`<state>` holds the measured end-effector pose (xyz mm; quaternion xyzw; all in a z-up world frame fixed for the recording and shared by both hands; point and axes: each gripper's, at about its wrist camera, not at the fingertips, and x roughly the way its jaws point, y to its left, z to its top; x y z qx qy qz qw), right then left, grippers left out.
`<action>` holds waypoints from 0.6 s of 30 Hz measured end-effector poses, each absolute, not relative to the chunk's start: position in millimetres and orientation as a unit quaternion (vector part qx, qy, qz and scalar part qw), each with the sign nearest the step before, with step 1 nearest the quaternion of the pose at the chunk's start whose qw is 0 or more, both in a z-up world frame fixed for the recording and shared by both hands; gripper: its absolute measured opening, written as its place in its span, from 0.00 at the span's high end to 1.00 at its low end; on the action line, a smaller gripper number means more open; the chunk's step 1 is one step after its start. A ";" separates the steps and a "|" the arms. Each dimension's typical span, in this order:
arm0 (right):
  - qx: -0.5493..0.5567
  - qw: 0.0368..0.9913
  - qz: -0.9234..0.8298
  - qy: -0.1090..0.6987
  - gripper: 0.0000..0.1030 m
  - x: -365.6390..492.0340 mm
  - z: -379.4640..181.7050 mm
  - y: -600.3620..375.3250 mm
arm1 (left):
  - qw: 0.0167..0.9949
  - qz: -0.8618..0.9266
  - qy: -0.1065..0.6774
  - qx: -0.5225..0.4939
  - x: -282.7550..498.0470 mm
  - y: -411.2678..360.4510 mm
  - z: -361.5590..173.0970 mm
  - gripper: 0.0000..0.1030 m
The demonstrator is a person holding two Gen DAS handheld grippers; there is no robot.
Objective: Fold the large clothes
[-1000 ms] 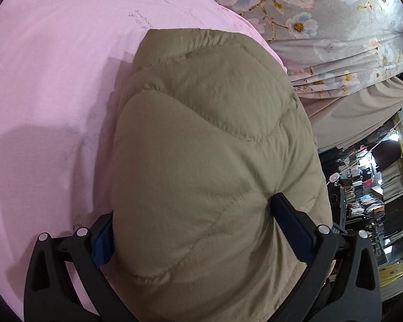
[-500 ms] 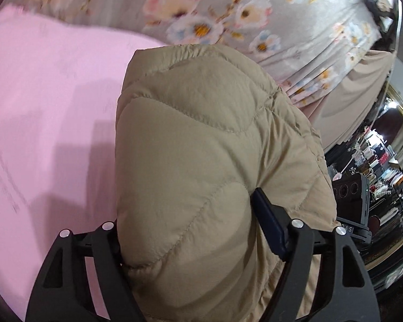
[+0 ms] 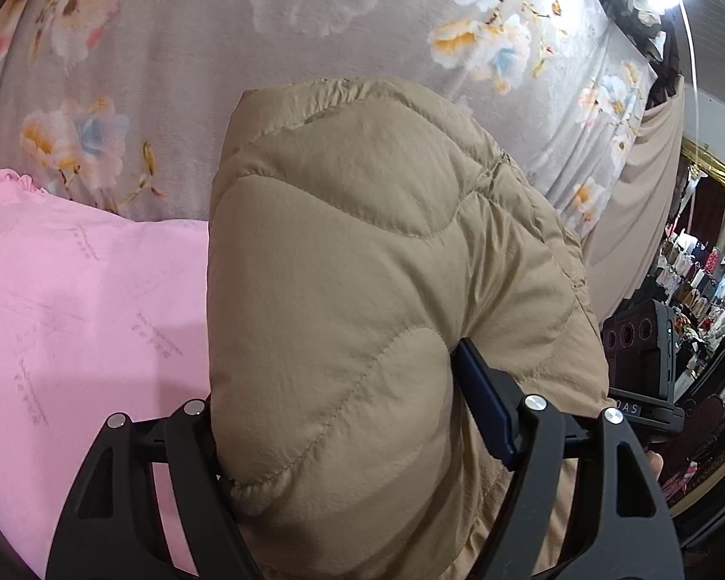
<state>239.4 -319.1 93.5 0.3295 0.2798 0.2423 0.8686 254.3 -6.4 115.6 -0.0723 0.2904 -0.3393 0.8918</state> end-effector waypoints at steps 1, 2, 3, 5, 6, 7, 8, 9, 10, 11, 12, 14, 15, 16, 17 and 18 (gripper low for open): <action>0.329 0.868 0.241 0.283 0.79 249.4 92.3 -314.3 | 0.893 -0.336 0.291 -0.072 262.7 -4.2 111.8 0.29; 0.329 0.868 0.239 0.286 0.79 262.1 91.8 -308.9 | 0.893 -0.332 0.294 -0.075 274.1 -1.5 105.9 0.29; 0.329 0.866 0.238 0.292 0.79 274.5 85.3 -306.4 | 0.893 -0.329 0.296 -0.077 282.0 -0.7 101.1 0.29; 0.330 0.862 0.235 0.305 0.79 294.3 71.5 -301.9 | 0.891 -0.322 0.309 -0.084 304.2 1.8 84.6 0.28; 0.331 0.859 0.231 0.315 0.79 304.5 62.8 -299.5 | 0.890 -0.319 0.315 -0.087 316.3 0.9 78.9 0.28; 0.331 0.857 0.228 0.323 0.79 312.5 55.4 -296.8 | 0.888 -0.316 0.322 -0.090 325.9 0.7 70.5 0.28; 0.331 0.854 0.225 0.331 0.79 319.9 47.3 -294.0 | 0.886 -0.314 0.329 -0.094 335.0 2.6 60.3 0.28; 0.330 0.852 0.222 0.339 0.79 327.0 38.1 -292.7 | 0.883 -0.310 0.338 -0.099 345.1 3.9 48.4 0.28; 0.330 0.850 0.219 0.348 0.79 335.9 27.5 -290.3 | 0.881 -0.306 0.345 -0.101 353.9 4.7 37.9 0.28; 0.331 0.847 0.216 0.355 0.79 342.7 18.7 -288.3 | 0.879 -0.302 0.354 -0.104 362.9 5.9 25.6 0.28; 0.331 0.845 0.215 0.361 0.79 348.6 11.0 -286.6 | 0.878 -0.299 0.360 -0.106 369.0 7.0 16.2 0.28; 0.330 0.842 0.210 0.372 0.79 360.6 -5.8 -282.4 | 0.875 -0.291 0.370 -0.109 380.0 9.2 -1.3 0.28; 0.328 0.841 0.208 0.377 0.79 366.3 -13.9 -280.3 | 0.874 -0.288 0.376 -0.109 385.6 10.4 -11.1 0.28; 0.327 0.840 0.206 0.380 0.79 370.7 -18.9 -277.8 | 0.872 -0.285 0.381 -0.111 390.0 11.8 -19.2 0.28; 0.326 0.840 0.205 0.383 0.79 375.2 -24.4 -276.0 | 0.870 -0.283 0.388 -0.117 395.2 14.1 -29.1 0.28; 0.325 0.840 0.204 0.383 0.79 376.8 -28.9 -274.6 | 0.868 -0.282 0.391 -0.120 398.5 15.9 -35.8 0.28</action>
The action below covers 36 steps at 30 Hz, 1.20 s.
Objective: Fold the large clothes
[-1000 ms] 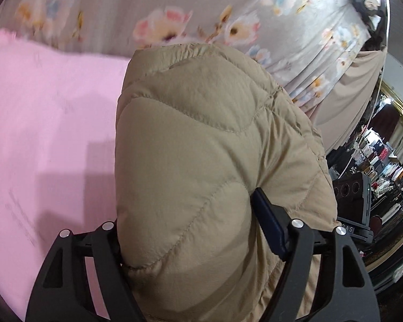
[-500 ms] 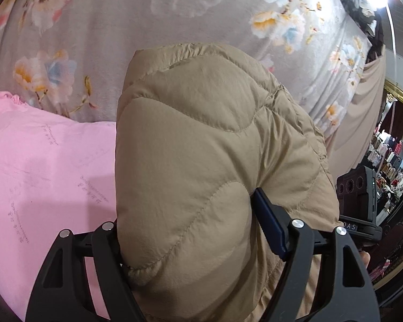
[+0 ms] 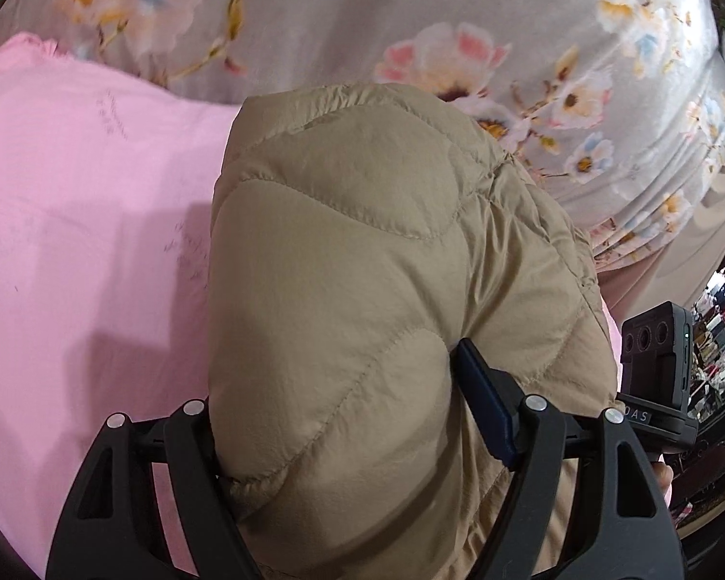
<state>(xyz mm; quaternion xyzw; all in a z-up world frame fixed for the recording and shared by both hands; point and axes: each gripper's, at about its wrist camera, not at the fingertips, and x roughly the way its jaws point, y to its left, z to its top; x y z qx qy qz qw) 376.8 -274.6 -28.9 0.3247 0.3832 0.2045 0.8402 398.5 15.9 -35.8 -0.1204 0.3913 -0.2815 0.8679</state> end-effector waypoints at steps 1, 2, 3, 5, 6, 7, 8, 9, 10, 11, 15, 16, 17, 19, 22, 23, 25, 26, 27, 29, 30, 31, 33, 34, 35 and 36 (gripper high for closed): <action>0.327 0.840 0.205 0.382 0.79 380.4 -33.2 -274.4 | 0.867 -0.280 0.393 -0.126 402.4 19.1 -42.5 0.28; 0.329 0.839 0.207 0.380 0.79 384.0 -36.3 -274.4 | 0.865 -0.280 0.394 -0.135 405.5 23.0 -48.4 0.28; 0.329 0.840 0.208 0.378 0.79 386.7 -39.1 -274.2 | 0.864 -0.282 0.393 -0.141 406.8 25.8 -52.6 0.28; 0.326 0.843 0.210 0.372 0.78 390.9 -42.2 -273.1 | 0.864 -0.283 0.388 -0.148 410.6 29.9 -56.1 0.28; 0.327 0.844 0.209 0.371 0.78 393.3 -44.1 -272.8 | 0.866 -0.281 0.386 -0.147 413.4 29.3 -56.4 0.28; 0.329 0.843 0.209 0.370 0.78 395.6 -45.9 -273.6 | 0.868 -0.279 0.384 -0.143 414.8 29.2 -57.1 0.28; 0.331 0.843 0.209 0.369 0.78 397.9 -47.9 -274.3 | 0.870 -0.277 0.383 -0.140 416.8 28.3 -57.0 0.28; 0.333 0.842 0.208 0.369 0.78 399.7 -50.2 -274.9 | 0.873 -0.274 0.381 -0.135 419.0 27.3 -57.6 0.28; 0.336 0.842 0.208 0.368 0.78 401.3 -51.9 -275.8 | 0.879 -0.267 0.373 -0.128 420.4 26.0 -57.6 0.27; 0.337 0.842 0.207 0.367 0.78 401.1 -53.7 -276.6 | 0.882 -0.264 0.371 -0.123 422.5 24.5 -57.7 0.27; 0.342 0.842 0.205 0.363 0.76 407.1 -58.0 -274.5 | 0.886 -0.259 0.366 -0.117 430.6 22.2 -60.7 0.26; 0.343 0.842 0.204 0.362 0.76 408.5 -59.9 -274.5 | 0.887 -0.259 0.365 -0.116 432.0 22.5 -61.6 0.25; 0.344 0.842 0.203 0.362 0.76 409.3 -60.9 -274.5 | 0.888 -0.259 0.363 -0.115 433.9 22.5 -62.6 0.25; 0.345 0.842 0.202 0.362 0.75 411.5 -62.7 -274.4 | 0.889 -0.258 0.361 -0.114 436.9 21.7 -64.1 0.25; 0.343 0.844 0.200 0.361 0.75 414.6 -62.4 -273.4 | 0.891 -0.257 0.357 -0.109 440.7 21.1 -65.9 0.24; 0.342 0.845 0.198 0.361 0.75 415.3 -62.5 -273.2 | 0.892 -0.257 0.356 -0.108 441.7 20.8 -66.0 0.24; 0.341 0.845 0.197 0.362 0.75 416.9 -62.4 -272.2 | 0.893 -0.256 0.354 -0.107 443.0 20.7 -66.0 0.24; 0.340 0.845 0.196 0.362 0.74 417.4 -62.5 -271.8 | 0.894 -0.256 0.353 -0.106 443.3 20.7 -66.2 0.24; 0.340 0.846 0.195 0.362 0.74 417.2 -62.6 -271.5 | 0.894 -0.256 0.352 -0.106 443.4 20.7 -66.2 0.24; 0.340 0.846 0.195 0.362 0.74 417.7 -62.9 -271.2 | 0.895 -0.255 0.350 -0.106 442.9 20.8 -66.3 0.24; 0.340 0.845 0.195 0.362 0.74 417.8 -63.3 -271.4 | 0.896 -0.255 0.349 -0.106 442.6 20.9 -66.4 0.24; 0.341 0.845 0.195 0.363 0.73 418.2 -63.7 -271.7 | 0.896 -0.254 0.348 -0.106 442.5 20.9 -66.5 0.23; 0.342 0.845 0.193 0.364 0.72 418.9 -64.5 -271.1 | 0.897 -0.253 0.346 -0.106 442.3 21.1 -66.8 0.23; 0.341 0.845 0.192 0.364 0.71 419.2 -64.8 -270.7 | 0.898 -0.252 0.344 -0.107 442.2 21.5 -67.0 0.23; 0.340 0.846 0.190 0.364 0.70 419.6 -65.0 -270.3 | 0.898 -0.252 0.344 -0.108 442.3 22.2 -67.3 0.22; 0.339 0.847 0.187 0.364 0.69 420.0 -65.4 -270.2 | 0.899 -0.251 0.342 -0.111 442.6 23.3 -67.8 0.21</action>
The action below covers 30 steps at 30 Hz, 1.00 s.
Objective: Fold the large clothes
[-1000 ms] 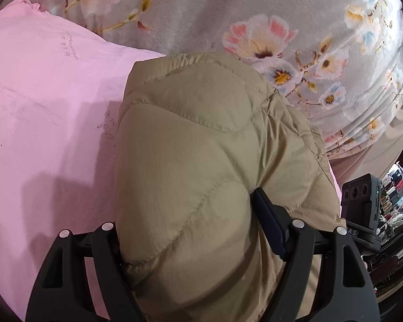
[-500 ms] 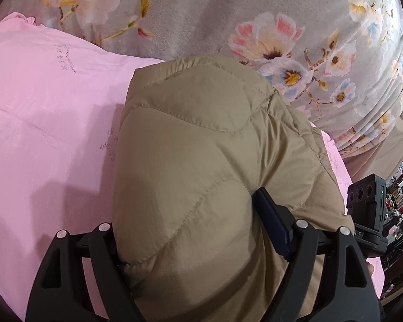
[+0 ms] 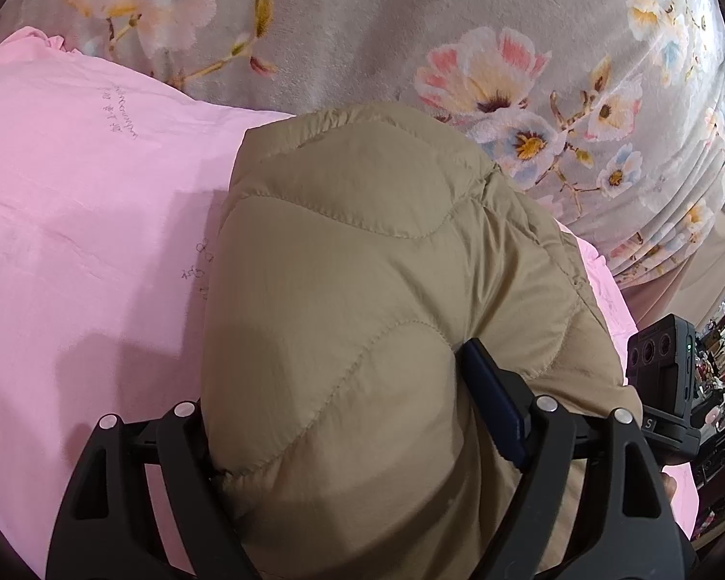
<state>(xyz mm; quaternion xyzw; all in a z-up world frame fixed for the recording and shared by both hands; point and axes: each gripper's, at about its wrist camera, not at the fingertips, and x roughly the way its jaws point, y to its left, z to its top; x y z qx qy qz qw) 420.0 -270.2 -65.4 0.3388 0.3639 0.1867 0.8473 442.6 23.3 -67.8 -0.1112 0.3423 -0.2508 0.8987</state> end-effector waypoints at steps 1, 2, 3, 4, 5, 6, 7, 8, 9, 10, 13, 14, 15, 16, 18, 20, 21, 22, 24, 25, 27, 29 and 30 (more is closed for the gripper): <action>0.339 0.848 0.182 0.364 0.66 420.6 -66.3 -270.7 | 0.900 -0.248 0.340 -0.115 442.7 24.7 -68.3 0.20; 0.342 0.849 0.177 0.361 0.63 421.0 -67.1 -271.9 | 0.901 -0.245 0.338 -0.119 442.6 26.4 -68.5 0.17; 0.343 0.850 0.171 0.361 0.57 421.0 -67.5 -272.9 | 0.903 -0.238 0.335 -0.123 442.4 28.9 -68.4 0.15; 0.346 0.851 0.165 0.359 0.50 420.2 -68.2 -274.6 | 0.906 -0.230 0.333 -0.126 442.1 30.9 -68.1 0.12; 0.349 0.853 0.160 0.354 0.49 418.0 -67.8 -276.8 | 0.908 -0.221 0.332 -0.130 441.9 33.3 -67.2 0.10; 0.349 0.855 0.155 0.350 0.47 415.4 -67.4 -278.4 | 0.909 -0.215 0.333 -0.131 441.8 34.9 -66.3 0.10; 0.348 0.859 0.141 0.348 0.45 410.7 -64.8 -281.4 | 0.911 -0.203 0.335 -0.130 440.9 36.8 -64.2 0.09; 0.344 0.864 0.126 0.345 0.44 404.5 -61.0 -284.3 | 0.916 -0.182 0.335 -0.125 437.0 39.4 -59.1 0.09; 0.335 0.871 0.109 0.343 0.43 395.3 -54.8 -288.0 | 0.921 -0.165 0.331 -0.120 432.1 42.6 -53.9 0.09; 0.328 0.878 0.094 0.337 0.43 384.9 -47.3 -291.4 | 0.928 -0.145 0.325 -0.111 425.4 46.1 -46.0 0.09; 0.286 0.911 0.046 0.294 0.44 354.6 -10.5 -295.1 | 0.947 -0.075 0.304 -0.075 407.1 53.9 -17.7 0.09; 0.258 0.926 0.034 0.274 0.46 347.5 9.4 -289.8 | 0.953 -0.053 0.291 -0.063 400.6 53.9 -4.0 0.09; 0.237 0.935 0.029 0.264 0.53 345.7 23.4 -283.2 | 0.958 -0.033 0.282 -0.053 396.7 51.9 6.3 0.09; 0.206 0.945 0.027 0.252 0.61 345.7 42.4 -271.8 | 0.962 -0.015 0.271 -0.042 393.2 46.9 17.0 0.09; 0.146 0.960 0.017 0.238 0.69 353.0 70.6 -246.3 | 0.970 0.010 0.243 -0.006 389.2 24.8 36.9 0.09; 0.100 0.965 0.018 0.241 0.75 373.5 85.6 -221.5 | 0.973 0.034 0.226 0.035 393.4 -4.6 45.5 0.09; 0.090 0.965 0.015 0.248 0.77 384.0 87.5 -213.8 | 0.971 0.038 0.230 0.048 398.9 -16.4 45.2 0.09; 0.085 0.962 0.011 0.259 0.77 399.2 84.8 -207.7 | 0.969 0.039 0.238 0.056 407.4 -29.2 42.2 0.09; 0.101 0.955 0.009 0.278 0.77 421.6 72.0 -206.4 | 0.965 0.041 0.251 0.065 422.7 -45.1 30.9 0.10; 0.113 0.949 0.005 0.293 0.77 432.6 59.2 -209.0 | 0.963 0.046 0.256 0.072 430.8 -52.7 21.9 0.10; 0.131 0.941 0.003 0.312 0.78 445.3 35.2 -213.0 | 0.957 0.055 0.271 0.088 446.7 -62.5 -2.6 0.10; 0.138 0.941 -0.001 0.308 0.80 447.4 12.5 -217.1 | 0.954 0.050 0.281 0.090 457.0 -66.0 -27.8 0.09; 0.135 0.944 -0.002 0.300 0.80 445.7 6.3 -218.0 | 0.958 0.044 0.271 0.080 456.8 -65.4 -33.4 0.09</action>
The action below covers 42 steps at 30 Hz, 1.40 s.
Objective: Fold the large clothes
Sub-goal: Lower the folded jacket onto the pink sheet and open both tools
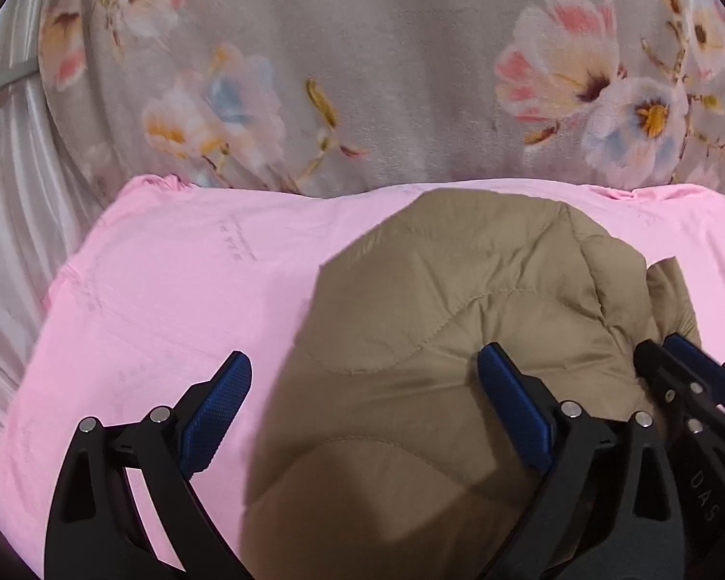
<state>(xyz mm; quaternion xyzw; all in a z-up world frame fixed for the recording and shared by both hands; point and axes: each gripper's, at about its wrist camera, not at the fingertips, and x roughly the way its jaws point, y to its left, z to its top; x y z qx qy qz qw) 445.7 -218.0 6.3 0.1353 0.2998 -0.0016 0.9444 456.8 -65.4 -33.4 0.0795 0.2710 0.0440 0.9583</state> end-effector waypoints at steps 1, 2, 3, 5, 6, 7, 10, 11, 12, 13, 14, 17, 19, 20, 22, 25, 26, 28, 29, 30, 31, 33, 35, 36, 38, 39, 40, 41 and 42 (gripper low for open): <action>0.130 0.947 -0.003 0.293 0.80 443.3 1.1 -217.9 | 0.960 0.042 0.266 0.074 456.4 -65.6 -35.8 0.09; 0.125 0.949 -0.006 0.289 0.80 442.1 -2.2 -217.5 | 0.962 0.039 0.262 0.073 457.1 -67.1 -38.3 0.09; 0.123 0.950 -0.006 0.286 0.80 441.6 -4.5 -217.1 | 0.963 0.037 0.257 0.072 458.5 -69.8 -41.9 0.09; 0.126 0.951 -0.005 0.284 0.80 441.8 -8.6 -217.8 | 0.966 0.041 0.247 0.073 459.0 -72.7 -47.4 0.09; 0.129 0.950 -0.004 0.284 0.80 442.5 -10.5 -219.0 | 0.967 0.044 0.241 0.074 459.4 -74.1 -50.4 0.09; 0.132 0.949 -0.003 0.285 0.80 443.1 -11.6 -219.8 | 0.967 0.047 0.238 0.076 459.8 -76.0 -52.6 0.09; 0.139 0.947 -0.001 0.289 0.80 446.7 -13.8 -221.7 | 0.967 0.054 0.234 0.085 461.3 -80.9 -56.4 0.09; 0.141 0.946 0.000 0.291 0.80 447.4 -14.2 -222.3 | 0.967 0.056 0.233 0.089 462.0 -82.6 -57.4 0.09; 0.143 0.946 0.001 0.292 0.80 447.9 -14.5 -222.8 | 0.967 0.058 0.232 0.090 462.0 -82.2 -57.6 0.09; 0.145 0.945 0.003 0.293 0.80 448.3 -14.8 -223.5 | 0.967 0.059 0.232 0.091 462.1 -82.7 -58.0 0.09; 0.147 0.945 0.003 0.294 0.80 448.3 -15.1 -224.0 | 0.966 0.061 0.231 0.094 462.6 -83.8 -58.4 0.09; 0.145 0.944 0.002 0.296 0.80 448.9 -14.5 -223.2 | 0.966 0.065 0.231 0.098 463.7 -85.3 -59.3 0.09; 0.144 0.944 0.002 0.297 0.79 449.1 -13.8 -222.8 | 0.965 0.066 0.231 0.100 464.1 -86.2 -59.8 0.09; 0.143 0.944 0.002 0.297 0.79 449.2 -13.8 -222.6 | 0.965 0.067 0.231 0.101 464.2 -86.5 -59.9 0.09; 0.143 0.944 0.001 0.298 0.79 449.5 -13.8 -222.8 | 0.965 0.069 0.232 0.103 464.9 -87.3 -60.3 0.08; 0.137 0.945 -0.003 0.297 0.79 448.0 -12.5 -220.4 | 0.964 0.074 0.232 0.107 464.2 -88.4 -60.2 0.08; 0.135 0.945 -0.004 0.296 0.79 446.6 -11.8 -219.9 | 0.964 0.074 0.232 0.107 463.4 -88.5 -59.8 0.08; 0.118 0.946 -0.007 0.301 0.78 436.7 -7.4 -218.0 | 0.964 0.065 0.238 0.102 458.6 -85.7 -57.9 0.07; 0.110 0.946 -0.006 0.305 0.78 427.2 -3.7 -217.0 | 0.963 0.055 0.247 0.094 453.5 -82.0 -56.7 0.07; 0.106 0.947 -0.002 0.304 0.75 415.6 0.1 -217.1 | 0.962 0.050 0.255 0.084 445.3 -77.4 -55.3 0.07; 0.100 0.948 0.002 0.301 0.73 397.9 5.1 -215.6 | 0.962 0.044 0.259 0.072 433.5 -72.6 -54.2 0.07; 0.090 0.949 0.016 0.303 0.70 370.9 7.9 -214.4 | 0.962 0.030 0.266 0.059 406.8 -65.9 -55.3 0.07; 0.087 0.946 0.020 0.312 0.68 345.8 4.2 -215.8 | 0.959 0.020 0.277 0.053 380.8 -61.5 -58.4 0.07; 0.082 0.943 0.019 0.321 0.67 335.9 0.8 -215.7 | 0.959 0.019 0.280 0.050 370.0 -60.0 -59.6 0.07; 0.074 0.937 0.012 0.342 0.67 316.1 -8.4 -215.6 | 0.956 0.018 0.288 0.049 348.3 -57.4 -62.3 0.07; 0.071 0.934 0.007 0.349 0.67 308.0 -12.2 -215.2 | 0.956 0.020 0.290 0.048 336.1 -55.7 -63.6 0.07; 0.067 0.931 0.002 0.358 0.67 298.1 -17.3 -213.8 | 0.955 0.020 0.291 0.050 325.4 -55.0 -65.2 0.07; 0.064 0.931 -0.002 0.361 0.67 289.2 -21.2 -212.7 | 0.955 0.019 0.292 0.056 313.1 -55.1 -68.2 0.07; 0.062 0.930 -0.008 0.363 0.67 281.7 -24.1 -212.0 | 0.954 0.021 0.294 0.060 305.0 -55.3 -71.1 0.07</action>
